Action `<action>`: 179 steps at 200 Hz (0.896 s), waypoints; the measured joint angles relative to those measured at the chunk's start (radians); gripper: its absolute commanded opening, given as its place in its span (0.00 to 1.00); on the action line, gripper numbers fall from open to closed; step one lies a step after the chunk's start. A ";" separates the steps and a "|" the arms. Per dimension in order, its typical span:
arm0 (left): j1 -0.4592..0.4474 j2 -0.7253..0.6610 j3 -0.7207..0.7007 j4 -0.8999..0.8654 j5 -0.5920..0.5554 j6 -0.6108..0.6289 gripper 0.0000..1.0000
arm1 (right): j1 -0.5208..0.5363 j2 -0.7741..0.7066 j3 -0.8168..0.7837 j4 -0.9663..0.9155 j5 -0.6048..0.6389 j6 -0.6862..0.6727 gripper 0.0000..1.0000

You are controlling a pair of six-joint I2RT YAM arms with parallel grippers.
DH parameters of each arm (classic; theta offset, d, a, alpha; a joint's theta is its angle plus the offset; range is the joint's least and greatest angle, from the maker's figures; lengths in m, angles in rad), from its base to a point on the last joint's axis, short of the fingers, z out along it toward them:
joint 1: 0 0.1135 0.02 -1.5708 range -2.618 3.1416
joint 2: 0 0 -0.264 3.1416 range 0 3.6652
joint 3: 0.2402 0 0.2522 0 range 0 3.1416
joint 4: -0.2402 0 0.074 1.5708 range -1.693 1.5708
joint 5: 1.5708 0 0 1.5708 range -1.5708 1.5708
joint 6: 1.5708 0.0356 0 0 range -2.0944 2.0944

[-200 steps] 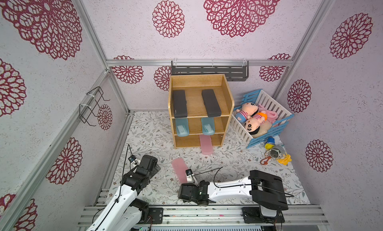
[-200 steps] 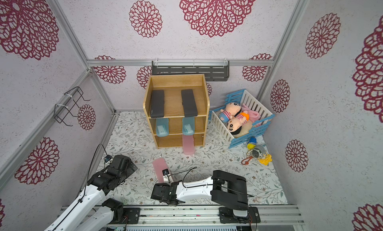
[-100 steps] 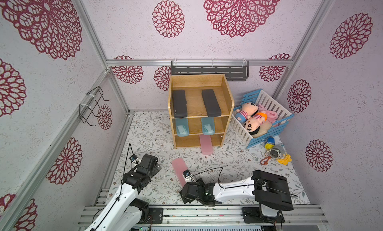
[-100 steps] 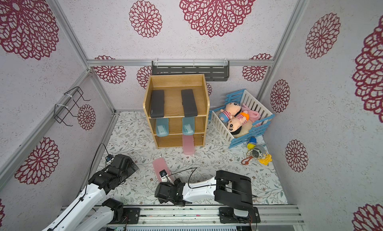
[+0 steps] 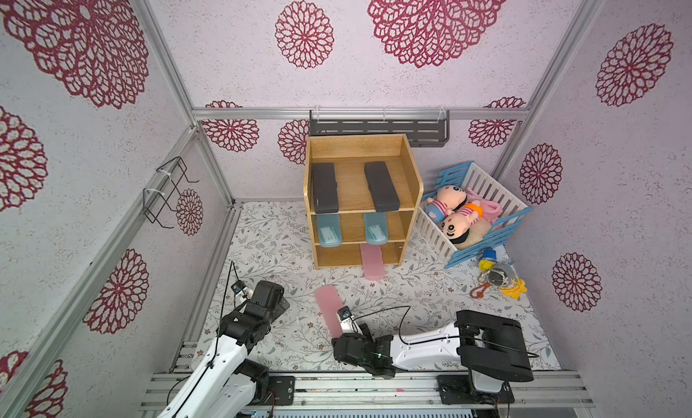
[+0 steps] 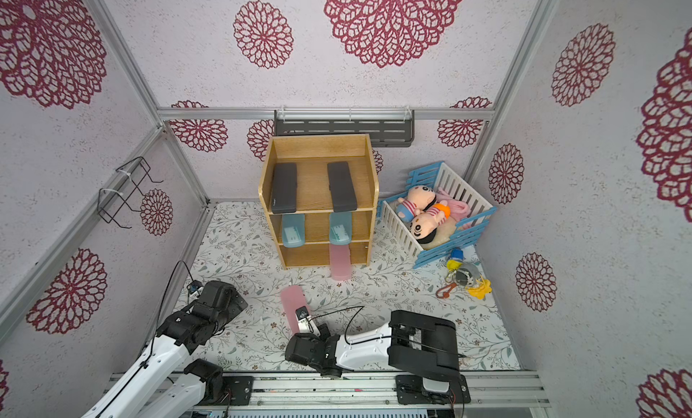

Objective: Place the pencil cases on the shelf according to color
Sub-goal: Pick up the pencil case from the center of the board, then place the pencil case on the shelf.

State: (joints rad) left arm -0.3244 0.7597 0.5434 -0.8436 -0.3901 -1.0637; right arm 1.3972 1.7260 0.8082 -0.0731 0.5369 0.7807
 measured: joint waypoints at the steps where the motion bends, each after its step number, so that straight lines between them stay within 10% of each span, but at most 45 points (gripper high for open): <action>1: 0.000 0.000 0.001 -0.001 -0.001 0.000 0.97 | 0.000 -0.004 -0.003 -0.004 0.002 0.002 0.61; 68: 0.000 0.077 0.013 0.040 -0.027 0.024 0.97 | -0.078 -0.165 -0.041 0.008 0.098 0.002 0.59; 119: 0.004 0.170 0.068 0.091 -0.034 0.049 0.97 | -0.302 0.016 0.066 0.156 0.041 -0.073 0.59; 179: 0.009 0.204 0.077 0.140 -0.016 0.053 0.97 | -0.348 0.207 0.270 0.193 -0.014 -0.112 0.99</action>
State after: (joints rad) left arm -0.3157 0.9642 0.6209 -0.7036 -0.4065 -1.0107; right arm 1.0489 1.9327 1.0782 0.1200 0.5232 0.6685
